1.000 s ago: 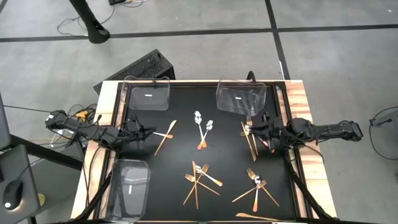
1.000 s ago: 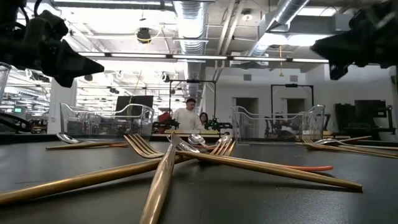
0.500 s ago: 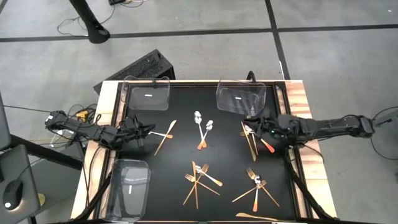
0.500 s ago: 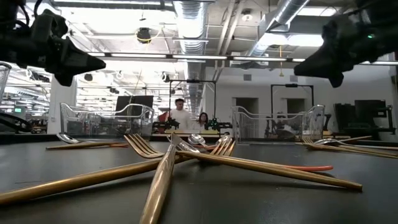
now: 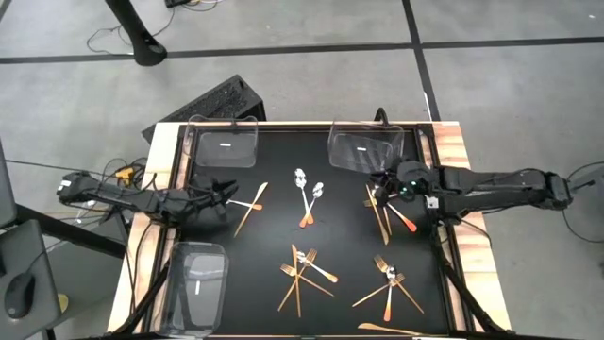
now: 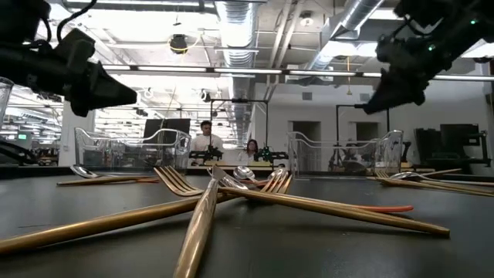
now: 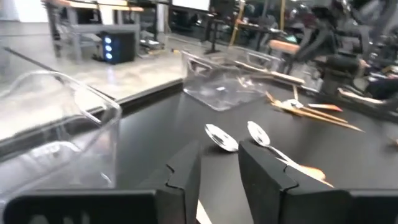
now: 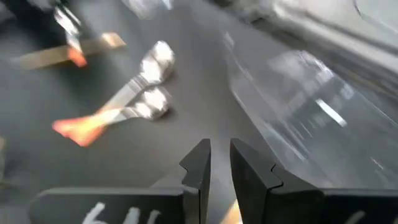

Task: Sort silverware by color (type)
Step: Put the silver and orange spoon into the top right transparent bin

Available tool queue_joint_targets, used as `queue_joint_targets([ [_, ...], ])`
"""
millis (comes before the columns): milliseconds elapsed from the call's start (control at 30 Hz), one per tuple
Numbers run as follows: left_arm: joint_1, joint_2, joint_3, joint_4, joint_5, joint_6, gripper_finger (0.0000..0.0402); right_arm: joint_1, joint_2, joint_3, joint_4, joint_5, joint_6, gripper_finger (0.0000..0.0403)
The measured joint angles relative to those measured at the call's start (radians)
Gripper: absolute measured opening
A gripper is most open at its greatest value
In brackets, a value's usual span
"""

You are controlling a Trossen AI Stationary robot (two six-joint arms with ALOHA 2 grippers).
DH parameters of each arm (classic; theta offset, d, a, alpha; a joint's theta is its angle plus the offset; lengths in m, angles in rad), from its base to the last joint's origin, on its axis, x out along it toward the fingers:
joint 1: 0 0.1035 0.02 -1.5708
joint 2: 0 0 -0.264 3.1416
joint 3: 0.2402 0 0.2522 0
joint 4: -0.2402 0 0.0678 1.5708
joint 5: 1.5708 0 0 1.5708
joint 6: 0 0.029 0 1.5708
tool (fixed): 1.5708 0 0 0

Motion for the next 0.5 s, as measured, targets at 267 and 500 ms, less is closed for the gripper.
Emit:
queue_joint_targets([
  [267,0.096,0.015,0.0,-0.008,-0.101,0.057,0.0103,-0.038,0.106,0.039,-0.048,0.104,-0.002,0.0087],
  [500,0.126,0.015,0.0,-0.109,-0.097,-0.041,0.0103,-0.019,0.207,0.027,0.171,0.126,-0.115,0.0087],
])
